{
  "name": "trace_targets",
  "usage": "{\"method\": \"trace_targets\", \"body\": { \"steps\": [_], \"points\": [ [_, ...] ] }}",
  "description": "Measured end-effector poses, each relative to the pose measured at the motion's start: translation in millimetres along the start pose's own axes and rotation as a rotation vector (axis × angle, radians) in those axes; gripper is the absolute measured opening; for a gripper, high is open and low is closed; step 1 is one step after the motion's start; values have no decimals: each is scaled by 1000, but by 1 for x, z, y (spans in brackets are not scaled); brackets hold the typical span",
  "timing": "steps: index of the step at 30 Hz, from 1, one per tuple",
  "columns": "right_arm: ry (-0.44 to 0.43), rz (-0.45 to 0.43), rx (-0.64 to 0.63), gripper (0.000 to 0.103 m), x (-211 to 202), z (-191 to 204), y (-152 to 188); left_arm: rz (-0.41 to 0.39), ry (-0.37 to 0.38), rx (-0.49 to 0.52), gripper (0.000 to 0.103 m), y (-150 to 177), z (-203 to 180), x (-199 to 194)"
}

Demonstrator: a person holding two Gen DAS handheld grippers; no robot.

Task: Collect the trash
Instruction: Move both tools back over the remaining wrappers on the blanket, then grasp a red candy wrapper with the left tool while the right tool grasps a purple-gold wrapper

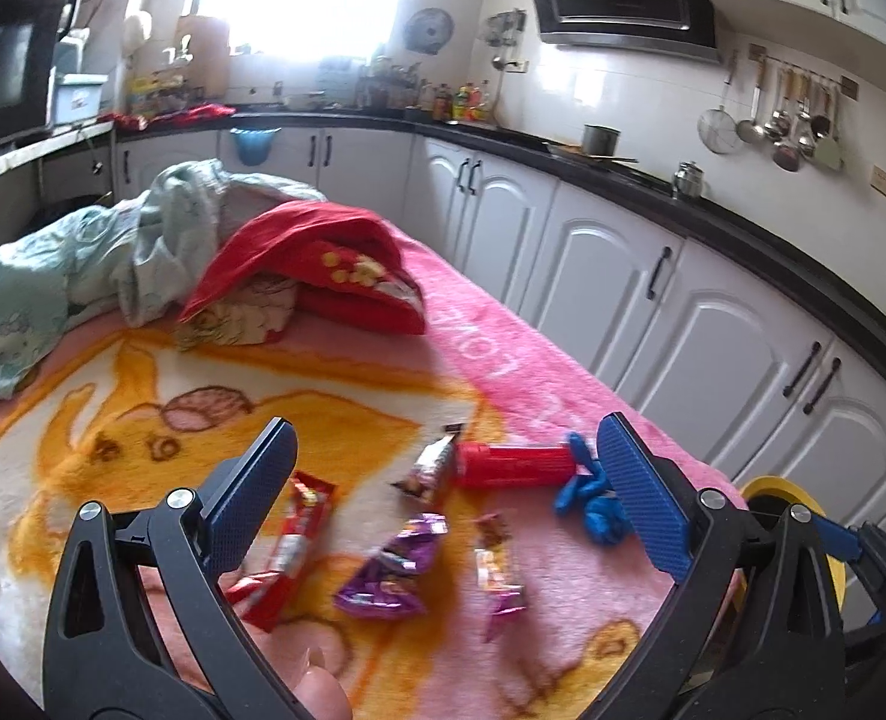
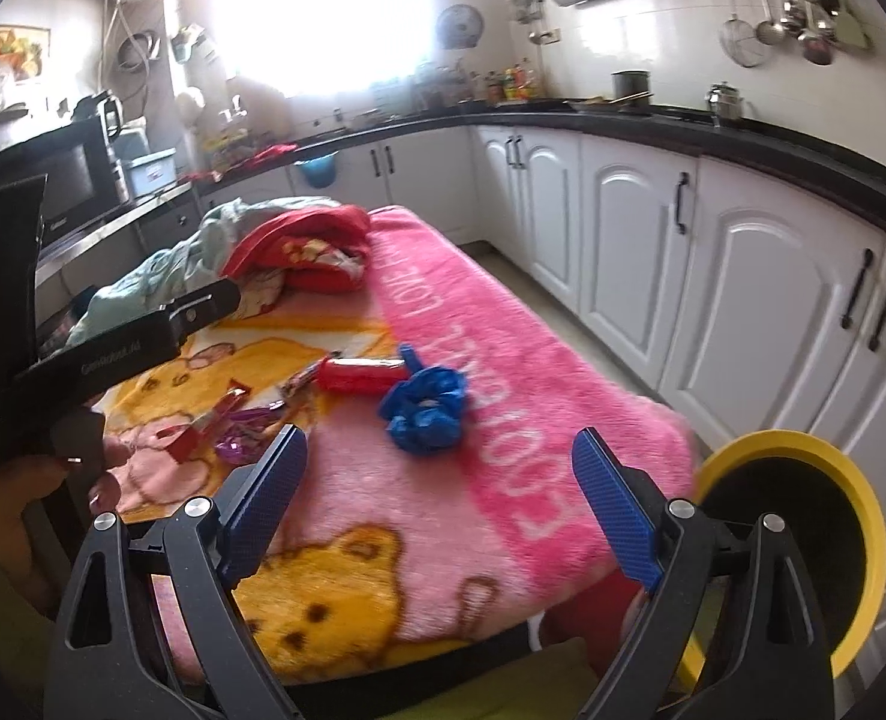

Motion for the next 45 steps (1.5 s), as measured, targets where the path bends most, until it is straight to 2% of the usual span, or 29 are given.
{"method": "trace_targets", "body": {
  "steps": [12, 17, 21, 23, 24, 25, 28, 32, 36, 41, 45],
  "points": [
    [-88, 79, -81, 87, 38, 55, -4, 24, -72, -106, 92, -4, 70, 1],
    [-123, 120, -102, 80, 60, 78, -8, 60, -69, -137, 90, 3, 85, 9],
    [-139, 167, -110, 71, 79, 91, -7, 105, -60, -158, 72, 10, 92, 19],
    [-143, 196, -116, 68, 89, 96, -4, 136, -51, -168, 70, 16, 96, 25],
    [-144, 208, -115, 65, 93, 98, -3, 145, -47, -171, 63, 18, 97, 27],
    [-148, 220, -112, 61, 97, 101, -1, 157, -42, -175, 60, 21, 98, 30],
    [-156, 261, -106, 52, 110, 106, 5, 189, -30, -186, 56, 28, 100, 37],
    [-168, 305, -84, 46, 123, 110, 9, 225, -24, -184, 50, 36, 99, 44],
    [-193, 359, -63, 30, 135, 112, 18, 253, -20, -190, 43, 42, 101, 51],
    [-204, 339, -68, 29, 132, 110, 24, 289, -11, -206, 34, 49, 102, 58],
    [-215, 338, -39, 27, 129, 103, 27, 324, 14, -212, 18, 55, 102, 64]
  ]
}}
Point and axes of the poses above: each gripper's, at about its wrist camera, not at the fingertips, and x roughly the way its jaws point, z to its left, y to its underside, the point moved 2 cm from there along x, roughly the way its jaws point, and after that the axes turned 10 degrees about y, right-handed, at the moved point
